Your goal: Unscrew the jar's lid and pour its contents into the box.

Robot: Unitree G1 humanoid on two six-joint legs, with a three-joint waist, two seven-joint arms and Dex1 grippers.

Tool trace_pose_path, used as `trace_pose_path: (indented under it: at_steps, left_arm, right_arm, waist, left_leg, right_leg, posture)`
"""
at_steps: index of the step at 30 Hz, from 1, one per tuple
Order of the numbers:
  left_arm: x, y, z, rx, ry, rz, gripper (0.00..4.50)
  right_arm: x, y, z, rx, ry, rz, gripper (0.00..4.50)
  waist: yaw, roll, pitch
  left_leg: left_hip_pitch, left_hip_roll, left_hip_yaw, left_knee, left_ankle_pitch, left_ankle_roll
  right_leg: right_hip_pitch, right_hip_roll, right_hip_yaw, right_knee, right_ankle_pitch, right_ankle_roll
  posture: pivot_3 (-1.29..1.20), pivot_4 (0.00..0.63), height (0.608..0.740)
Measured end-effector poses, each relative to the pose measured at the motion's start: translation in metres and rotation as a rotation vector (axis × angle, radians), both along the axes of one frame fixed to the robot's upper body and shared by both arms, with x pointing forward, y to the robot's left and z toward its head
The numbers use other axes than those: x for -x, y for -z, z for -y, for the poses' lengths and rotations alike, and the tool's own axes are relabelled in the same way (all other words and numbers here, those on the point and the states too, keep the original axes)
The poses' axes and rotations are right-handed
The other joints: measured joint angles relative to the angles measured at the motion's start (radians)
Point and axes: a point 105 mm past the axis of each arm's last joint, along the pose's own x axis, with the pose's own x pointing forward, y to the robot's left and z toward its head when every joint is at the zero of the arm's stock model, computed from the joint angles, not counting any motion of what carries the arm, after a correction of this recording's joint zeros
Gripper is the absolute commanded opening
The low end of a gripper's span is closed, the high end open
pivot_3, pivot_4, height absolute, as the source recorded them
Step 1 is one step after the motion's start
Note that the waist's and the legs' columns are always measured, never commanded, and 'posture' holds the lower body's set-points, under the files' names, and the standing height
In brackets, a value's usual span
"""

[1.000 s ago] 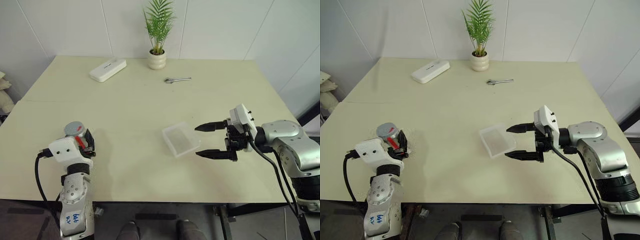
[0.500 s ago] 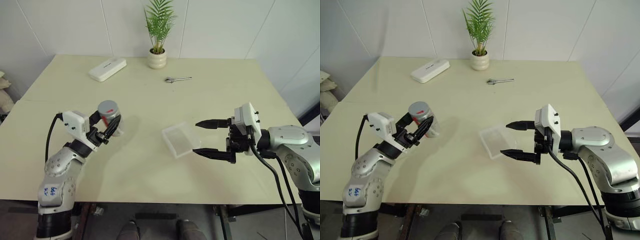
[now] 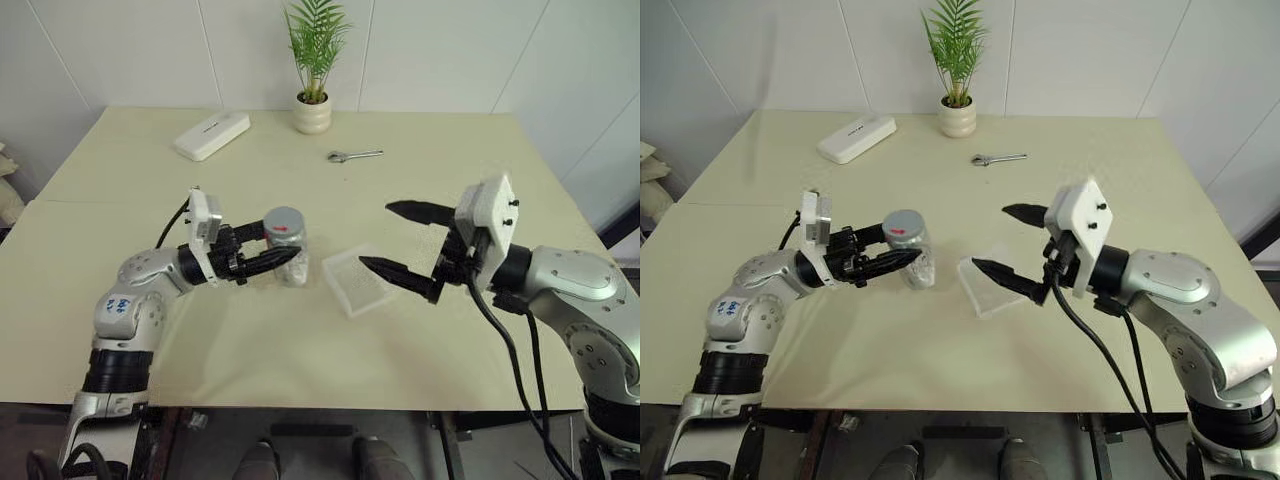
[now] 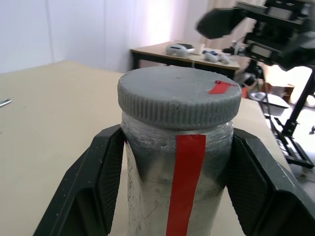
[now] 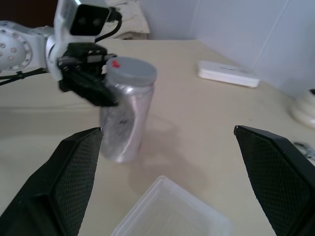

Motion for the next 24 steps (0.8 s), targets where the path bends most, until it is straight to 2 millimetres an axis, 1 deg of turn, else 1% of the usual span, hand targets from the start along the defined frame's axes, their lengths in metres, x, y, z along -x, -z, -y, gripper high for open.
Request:
trace_pose_path:
  at_steps: [3, 6, 11, 13, 18, 21, 24]
  left_arm:
    - [0.002, 0.002, 0.006, -0.032, 0.084, 0.003, 2.62]
    - [0.002, 0.001, 0.014, -0.055, 0.150, 0.015, 2.62]
    - [-0.001, -0.004, 0.020, -0.053, 0.201, 0.054, 2.62]
    - [-0.001, -0.004, 0.025, -0.066, 0.229, 0.061, 2.62]
    - [-0.007, -0.004, 0.029, -0.082, 0.240, 0.074, 2.62]
    - [-0.010, -0.006, 0.035, -0.083, 0.254, 0.083, 2.62]
    - [-0.013, -0.007, 0.036, -0.088, 0.249, 0.081, 2.62]
  right_arm:
    - [-0.005, -0.004, -0.010, -0.039, 0.025, -0.018, 4.50]
    - [-0.006, -0.014, -0.024, -0.081, 0.035, -0.012, 4.50]
    - [-0.010, -0.019, -0.037, -0.148, 0.067, -0.054, 4.50]
    - [-0.010, -0.023, -0.045, -0.165, 0.074, -0.063, 4.50]
    - [-0.010, -0.015, -0.056, -0.143, 0.091, -0.112, 4.50]
    - [-0.008, -0.009, -0.067, -0.126, 0.075, -0.141, 4.50]
    - [-0.010, -0.007, -0.069, -0.126, 0.103, -0.151, 4.50]
  waist:
    - [0.000, 0.000, 0.000]
    - [0.001, 0.000, 0.000]
    - [0.001, 0.000, 0.000]
    - [0.000, 0.001, 0.000]
    - [0.000, 0.001, 0.000]
    - [0.000, 0.001, 0.000]
    - [-0.002, 0.001, 0.000]
  left_leg:
    - [0.000, 0.000, 0.000, 0.000, 0.000, 0.000]
    - [0.000, 0.000, -0.001, 0.000, 0.001, 0.000]
    - [-0.001, 0.000, -0.001, 0.000, 0.001, 0.000]
    - [-0.001, 0.000, -0.001, 0.000, 0.001, 0.000]
    - [-0.001, 0.000, -0.002, 0.000, 0.001, 0.001]
    - [-0.001, 0.000, -0.002, 0.000, 0.001, 0.001]
    - [-0.001, 0.000, -0.002, 0.000, 0.002, 0.002]
  right_leg:
    - [0.000, 0.000, 0.000, 0.001, 0.000, 0.000]
    - [0.000, 0.000, 0.000, 0.002, 0.000, 0.000]
    - [-0.001, 0.000, -0.001, 0.002, 0.000, 0.000]
    - [-0.002, 0.000, -0.001, 0.003, 0.000, -0.001]
    - [-0.002, 0.000, -0.001, 0.005, -0.001, -0.001]
    - [-0.002, 0.000, -0.001, 0.005, -0.001, -0.001]
    - [-0.002, 0.000, -0.002, 0.005, -0.001, -0.001]
  posture:
    - [0.00, 0.150, 0.740]
    - [0.00, 0.150, 0.740]
    - [0.00, 0.150, 0.740]
    - [0.00, 0.150, 0.740]
    - [0.00, 0.150, 0.740]
    - [0.00, 0.150, 0.740]
    - [0.00, 0.150, 0.740]
